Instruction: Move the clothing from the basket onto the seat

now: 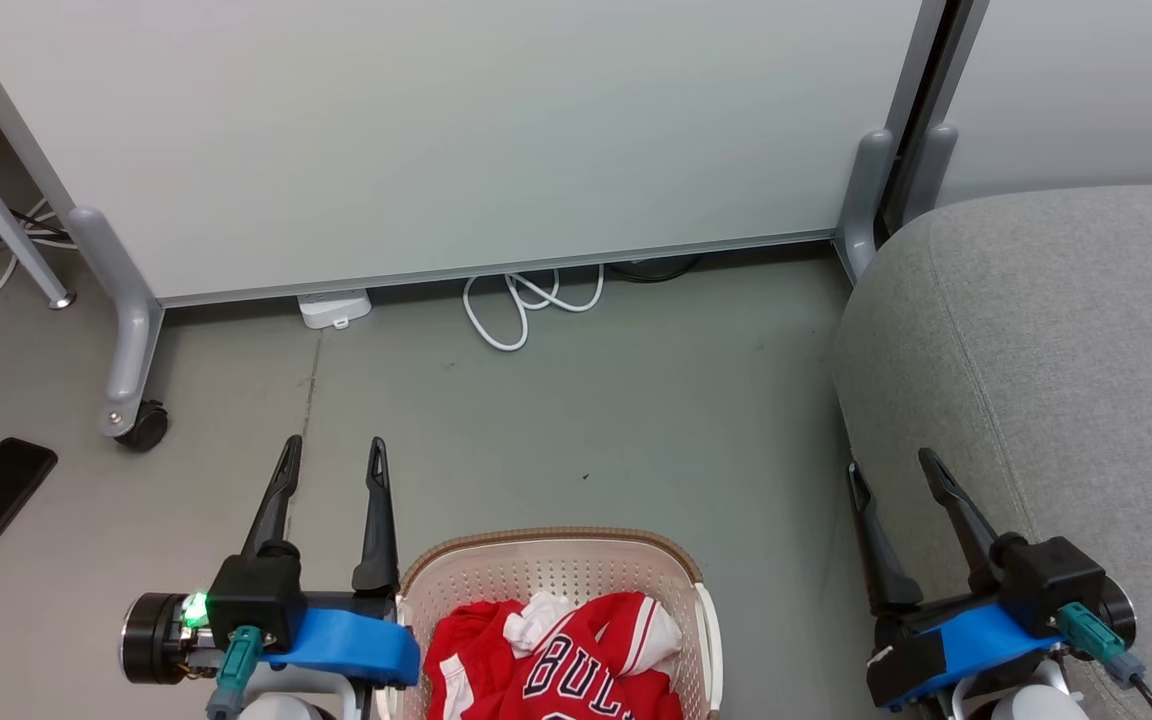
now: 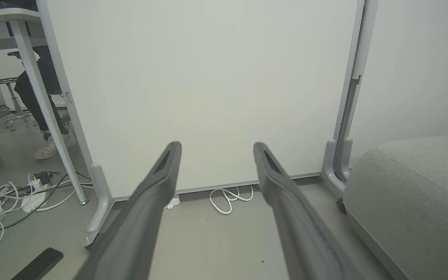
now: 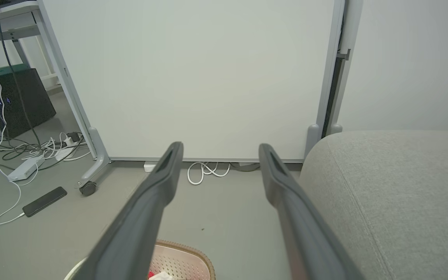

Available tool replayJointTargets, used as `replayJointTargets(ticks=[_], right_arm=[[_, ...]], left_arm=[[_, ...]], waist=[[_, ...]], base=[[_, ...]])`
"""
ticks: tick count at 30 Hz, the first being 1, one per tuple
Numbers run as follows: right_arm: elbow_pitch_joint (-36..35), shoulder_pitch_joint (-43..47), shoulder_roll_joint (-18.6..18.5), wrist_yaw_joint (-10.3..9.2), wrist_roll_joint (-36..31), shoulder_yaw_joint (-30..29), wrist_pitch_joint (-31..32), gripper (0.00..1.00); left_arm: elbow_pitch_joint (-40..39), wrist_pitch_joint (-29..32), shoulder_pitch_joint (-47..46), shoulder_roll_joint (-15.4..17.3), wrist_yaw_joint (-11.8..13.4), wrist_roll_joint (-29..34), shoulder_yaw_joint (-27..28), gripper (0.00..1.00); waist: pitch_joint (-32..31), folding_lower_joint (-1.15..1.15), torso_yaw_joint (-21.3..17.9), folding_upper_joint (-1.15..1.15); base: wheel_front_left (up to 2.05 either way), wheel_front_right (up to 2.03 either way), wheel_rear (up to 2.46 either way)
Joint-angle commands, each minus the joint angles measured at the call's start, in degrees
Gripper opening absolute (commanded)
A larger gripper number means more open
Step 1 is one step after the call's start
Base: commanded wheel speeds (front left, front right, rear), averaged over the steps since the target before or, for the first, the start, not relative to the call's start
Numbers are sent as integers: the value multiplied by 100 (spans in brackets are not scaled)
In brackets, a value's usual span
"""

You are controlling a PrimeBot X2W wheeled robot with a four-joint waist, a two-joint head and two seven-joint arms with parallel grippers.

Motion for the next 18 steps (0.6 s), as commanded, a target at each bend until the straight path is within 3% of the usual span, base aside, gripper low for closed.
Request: replayJointTargets(ticks=[1, 18], right_arm=[[13, -76, -34, 14, -96, 8, -54, 100], [113, -109, -34, 14, -194, 39, -92, 100]], left_arm=[[-24, -49, -70, 1, 25, 112, -26, 100], [41, -90, -72, -21, -16, 153, 1, 100]], waist=[[6, 0, 3, 0], [38, 0, 17, 0]], base=[[0, 0, 0], [0, 0, 0]])
